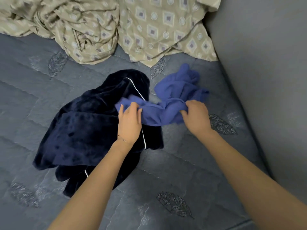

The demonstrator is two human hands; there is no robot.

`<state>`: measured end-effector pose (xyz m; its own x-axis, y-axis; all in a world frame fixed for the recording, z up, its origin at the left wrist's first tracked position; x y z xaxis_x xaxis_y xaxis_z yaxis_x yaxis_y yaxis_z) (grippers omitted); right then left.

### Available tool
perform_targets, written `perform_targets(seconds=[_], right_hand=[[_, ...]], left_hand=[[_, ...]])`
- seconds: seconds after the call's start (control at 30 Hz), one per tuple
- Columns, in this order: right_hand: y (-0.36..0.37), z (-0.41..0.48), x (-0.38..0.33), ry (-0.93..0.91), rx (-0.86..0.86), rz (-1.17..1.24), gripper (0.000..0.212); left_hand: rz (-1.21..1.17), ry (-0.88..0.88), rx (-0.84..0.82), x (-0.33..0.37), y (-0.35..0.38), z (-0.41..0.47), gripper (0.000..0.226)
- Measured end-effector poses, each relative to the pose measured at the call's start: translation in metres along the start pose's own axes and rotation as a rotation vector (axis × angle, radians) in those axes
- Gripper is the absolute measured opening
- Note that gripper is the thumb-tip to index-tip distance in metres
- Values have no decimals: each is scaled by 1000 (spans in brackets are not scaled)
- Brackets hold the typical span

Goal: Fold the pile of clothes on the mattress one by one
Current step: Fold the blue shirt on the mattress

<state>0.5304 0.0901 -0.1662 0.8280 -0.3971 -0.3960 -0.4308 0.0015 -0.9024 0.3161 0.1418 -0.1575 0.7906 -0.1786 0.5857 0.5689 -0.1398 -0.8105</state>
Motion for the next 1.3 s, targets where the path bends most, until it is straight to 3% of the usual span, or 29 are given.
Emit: perform_targets(seconds=[0.13,0.3,0.5,0.67,1.0,1.3], right_hand=[[-43,-13,-40,36,-63,228,19],[-101,-40,-113,-59,-62,236,25],[-146,-88,-201,-120,-40,225,23],[-149,-152,-281,-171,-5,208,40],[-72,-305,-462,-227,13,246,42],[-16,-388,-579,-215,-4,308,43]], left_hand=[[-216,-85,-25,31,-50,-11,22],[-179,-6,63,63,-131,-22,27],[-103,-1,171,49,-231,-48,23],[-89,-34,253,-4,-314,-103,24],[-119,-169,313,-180,-470,-243,27],[-109,-244,335,-290,-560,-314,33]])
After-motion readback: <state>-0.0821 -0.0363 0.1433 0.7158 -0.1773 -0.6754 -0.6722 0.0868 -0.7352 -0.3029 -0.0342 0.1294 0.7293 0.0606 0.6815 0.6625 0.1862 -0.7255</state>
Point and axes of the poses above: each hand's wrist, its own z-axis towards the middle knuckle, its own y-axis out of the palm, x = y × z, the point moved 10 cm from there along z, towards the middle knuckle, and after that the axes turned 5 degrees about x, right-handed, at the moved point
